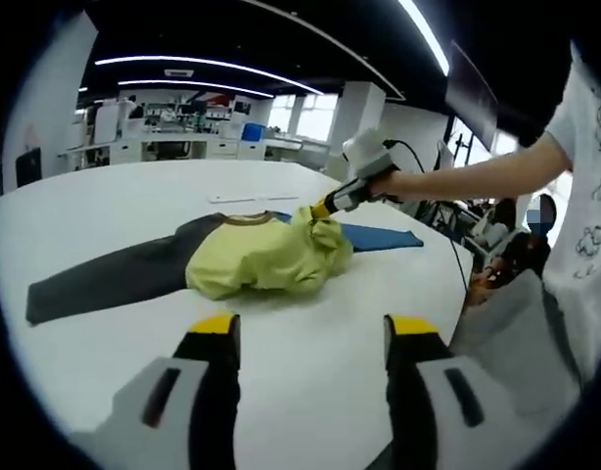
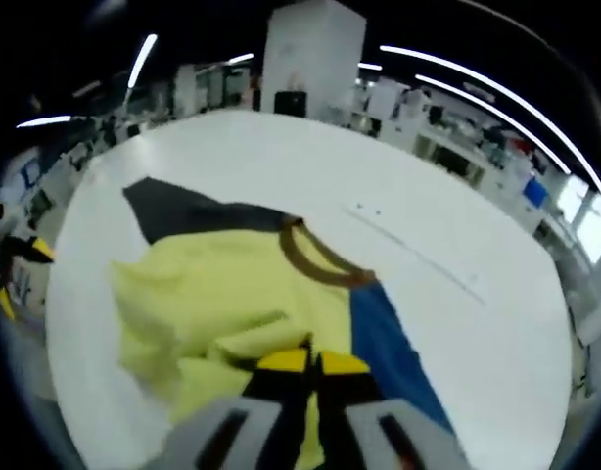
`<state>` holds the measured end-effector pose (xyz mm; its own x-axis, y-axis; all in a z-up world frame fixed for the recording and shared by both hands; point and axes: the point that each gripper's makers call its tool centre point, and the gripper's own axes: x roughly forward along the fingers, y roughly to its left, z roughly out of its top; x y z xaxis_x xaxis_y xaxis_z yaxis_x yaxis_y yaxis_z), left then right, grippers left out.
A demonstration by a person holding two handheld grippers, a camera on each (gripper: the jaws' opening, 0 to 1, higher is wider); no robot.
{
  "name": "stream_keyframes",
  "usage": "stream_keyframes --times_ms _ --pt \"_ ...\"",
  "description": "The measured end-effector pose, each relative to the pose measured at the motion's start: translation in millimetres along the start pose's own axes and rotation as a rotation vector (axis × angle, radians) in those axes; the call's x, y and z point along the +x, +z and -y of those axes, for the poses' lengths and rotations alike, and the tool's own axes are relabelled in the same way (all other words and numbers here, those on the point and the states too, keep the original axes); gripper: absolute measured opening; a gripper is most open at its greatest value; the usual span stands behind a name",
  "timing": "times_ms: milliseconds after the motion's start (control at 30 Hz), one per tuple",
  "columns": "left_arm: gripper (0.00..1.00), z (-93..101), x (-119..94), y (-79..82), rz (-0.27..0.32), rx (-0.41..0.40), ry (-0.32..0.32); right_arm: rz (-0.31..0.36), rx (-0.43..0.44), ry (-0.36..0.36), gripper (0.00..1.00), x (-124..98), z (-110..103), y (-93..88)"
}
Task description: Fold the garment on the visible template until the final outline fits inside the template.
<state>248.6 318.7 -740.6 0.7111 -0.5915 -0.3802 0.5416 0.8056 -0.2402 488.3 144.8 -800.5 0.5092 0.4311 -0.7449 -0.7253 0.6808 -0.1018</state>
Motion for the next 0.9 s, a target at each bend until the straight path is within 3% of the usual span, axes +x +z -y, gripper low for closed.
stream_keyframes --times_ms 167,433,667,900 --pt "0.56 1.5 2.9 -3.0 -0.009 -0.007 -0.006 -0.016 0.006 0.001 0.0 -0.8 -2.9 -6.1" --pt "0.56 5.8 7.9 -6.2 -0.019 -0.013 -0.019 0.025 0.04 0.008 0.0 -5.3 0.1 -4.2" --pt "0.56 8.8 9.5 -7.3 -0.024 -0.01 -0.03 0.096 0.135 0.016 0.14 -21.9 2.7 -5.5" --pt "0.56 12.0 11.0 -8.9 -0.027 -0.009 -0.047 0.186 0.274 0.063 0.33 -40.1 -13.3 -2.3"
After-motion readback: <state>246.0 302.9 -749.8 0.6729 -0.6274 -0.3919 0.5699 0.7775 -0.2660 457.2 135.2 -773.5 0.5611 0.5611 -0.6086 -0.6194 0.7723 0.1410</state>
